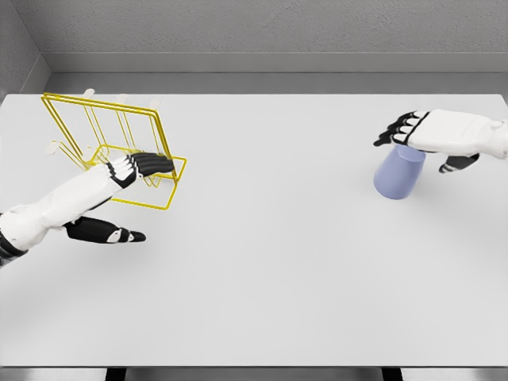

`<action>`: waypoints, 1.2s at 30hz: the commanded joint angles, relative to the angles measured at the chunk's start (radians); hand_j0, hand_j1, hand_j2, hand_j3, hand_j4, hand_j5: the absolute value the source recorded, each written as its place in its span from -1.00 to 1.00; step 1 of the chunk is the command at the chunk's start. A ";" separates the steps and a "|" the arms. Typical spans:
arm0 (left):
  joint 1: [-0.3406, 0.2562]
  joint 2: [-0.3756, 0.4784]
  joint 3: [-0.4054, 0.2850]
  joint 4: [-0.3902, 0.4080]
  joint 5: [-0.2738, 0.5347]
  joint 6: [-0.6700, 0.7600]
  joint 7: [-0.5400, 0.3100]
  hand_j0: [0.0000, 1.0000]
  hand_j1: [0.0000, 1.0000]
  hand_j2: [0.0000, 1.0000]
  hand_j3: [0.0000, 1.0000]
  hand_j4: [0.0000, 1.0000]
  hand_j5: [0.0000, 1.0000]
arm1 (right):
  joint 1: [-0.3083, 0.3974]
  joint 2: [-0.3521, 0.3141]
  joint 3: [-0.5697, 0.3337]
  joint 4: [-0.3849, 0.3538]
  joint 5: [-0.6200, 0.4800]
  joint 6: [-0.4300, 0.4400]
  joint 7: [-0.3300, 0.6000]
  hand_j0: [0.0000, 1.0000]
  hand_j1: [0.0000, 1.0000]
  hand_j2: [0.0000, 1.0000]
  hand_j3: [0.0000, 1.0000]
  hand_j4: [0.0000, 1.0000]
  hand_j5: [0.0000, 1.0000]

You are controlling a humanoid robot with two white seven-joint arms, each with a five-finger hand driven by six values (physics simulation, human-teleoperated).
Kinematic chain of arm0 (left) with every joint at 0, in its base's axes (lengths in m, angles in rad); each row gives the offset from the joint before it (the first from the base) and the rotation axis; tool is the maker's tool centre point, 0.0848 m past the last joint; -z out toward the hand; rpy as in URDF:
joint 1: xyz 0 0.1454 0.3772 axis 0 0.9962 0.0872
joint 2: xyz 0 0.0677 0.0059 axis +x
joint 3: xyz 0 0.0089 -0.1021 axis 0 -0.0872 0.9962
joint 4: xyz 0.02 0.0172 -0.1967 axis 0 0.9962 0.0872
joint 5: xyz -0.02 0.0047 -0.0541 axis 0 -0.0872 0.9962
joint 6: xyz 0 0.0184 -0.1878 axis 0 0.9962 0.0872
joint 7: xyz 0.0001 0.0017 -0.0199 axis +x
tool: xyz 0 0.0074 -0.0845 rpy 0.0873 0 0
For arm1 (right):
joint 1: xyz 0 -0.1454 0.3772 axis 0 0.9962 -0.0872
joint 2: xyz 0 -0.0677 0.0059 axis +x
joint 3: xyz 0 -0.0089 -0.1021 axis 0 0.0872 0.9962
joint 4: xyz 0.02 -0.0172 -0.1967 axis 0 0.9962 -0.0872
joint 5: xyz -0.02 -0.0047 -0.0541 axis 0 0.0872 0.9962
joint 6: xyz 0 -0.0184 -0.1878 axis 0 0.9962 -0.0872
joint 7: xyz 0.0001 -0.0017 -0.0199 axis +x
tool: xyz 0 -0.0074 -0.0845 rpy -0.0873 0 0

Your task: Place the cup on the cup holder with both arms

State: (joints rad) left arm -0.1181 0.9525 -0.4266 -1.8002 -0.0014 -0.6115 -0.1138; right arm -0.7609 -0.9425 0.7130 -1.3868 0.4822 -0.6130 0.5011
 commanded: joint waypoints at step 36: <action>-0.104 -0.015 -0.376 0.001 0.485 0.001 -0.007 1.00 1.00 1.00 1.00 1.00 1.00 | -0.014 0.071 0.037 0.091 0.105 0.002 0.002 0.41 0.41 0.41 0.41 0.41 0.41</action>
State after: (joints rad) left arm -0.2240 0.9369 -0.7835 -1.7991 0.4511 -0.6085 -0.1201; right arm -0.7747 -0.8712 0.7485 -1.2963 0.5839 -0.6118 0.5028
